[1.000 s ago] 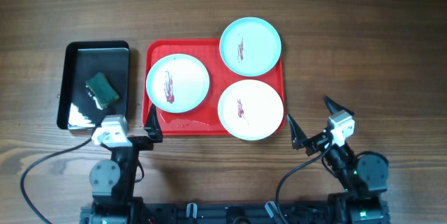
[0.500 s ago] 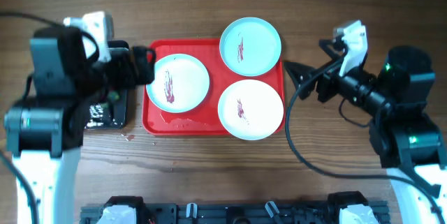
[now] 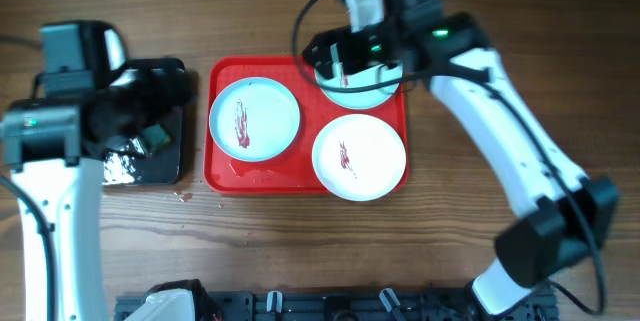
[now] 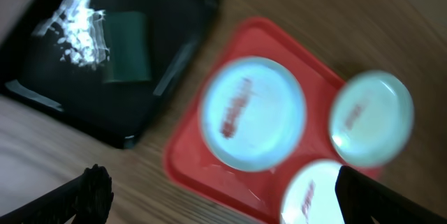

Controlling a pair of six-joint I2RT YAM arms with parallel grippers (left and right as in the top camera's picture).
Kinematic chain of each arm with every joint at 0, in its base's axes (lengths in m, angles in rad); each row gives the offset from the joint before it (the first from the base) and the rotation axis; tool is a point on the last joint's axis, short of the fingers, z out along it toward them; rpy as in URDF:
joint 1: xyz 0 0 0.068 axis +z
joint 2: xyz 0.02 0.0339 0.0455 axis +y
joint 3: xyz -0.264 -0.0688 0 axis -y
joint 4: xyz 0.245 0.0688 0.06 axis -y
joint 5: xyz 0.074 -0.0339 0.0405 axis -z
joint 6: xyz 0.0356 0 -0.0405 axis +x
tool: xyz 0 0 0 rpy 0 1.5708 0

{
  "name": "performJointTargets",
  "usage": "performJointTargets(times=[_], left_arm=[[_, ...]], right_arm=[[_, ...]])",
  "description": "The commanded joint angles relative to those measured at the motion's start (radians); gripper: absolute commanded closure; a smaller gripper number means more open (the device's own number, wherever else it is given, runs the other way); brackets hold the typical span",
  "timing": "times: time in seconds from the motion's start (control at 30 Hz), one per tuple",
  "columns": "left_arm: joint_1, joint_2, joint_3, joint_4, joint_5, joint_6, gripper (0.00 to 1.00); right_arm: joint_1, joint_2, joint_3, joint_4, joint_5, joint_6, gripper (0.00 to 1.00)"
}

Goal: Clean dirty plates on tray and stack at the side

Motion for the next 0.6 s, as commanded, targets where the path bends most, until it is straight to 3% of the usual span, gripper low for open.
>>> performJointTargets(times=[0.0,0.07,0.17,0.23,0.43,0.57], left_arm=[[0.156,0.060,0.012,-0.022,-0.095,0.000,0.00],[0.203,0.122,0.012,-0.022,-0.095,0.074,0.05],[0.203,0.203,0.012,-0.022,-0.098,0.118,0.09],[0.203,0.269,0.012,-0.024,-0.098,0.118,0.11],[0.203,0.360,0.012,-0.014,-0.099,0.118,0.14],[0.203,0.364,0.011,0.013,-0.098,0.114,0.13]], right_arm=[[0.077,0.124,0.019,0.023,0.060,0.035,0.00],[0.121,0.198,0.019,0.034,0.058,0.018,0.00],[0.166,0.292,0.017,0.063,0.089,0.016,0.39],[0.181,0.341,0.014,0.066,0.224,0.124,0.51],[0.181,0.375,0.001,0.088,0.368,0.228,0.59],[0.183,0.427,0.001,0.098,0.338,0.283,0.73]])
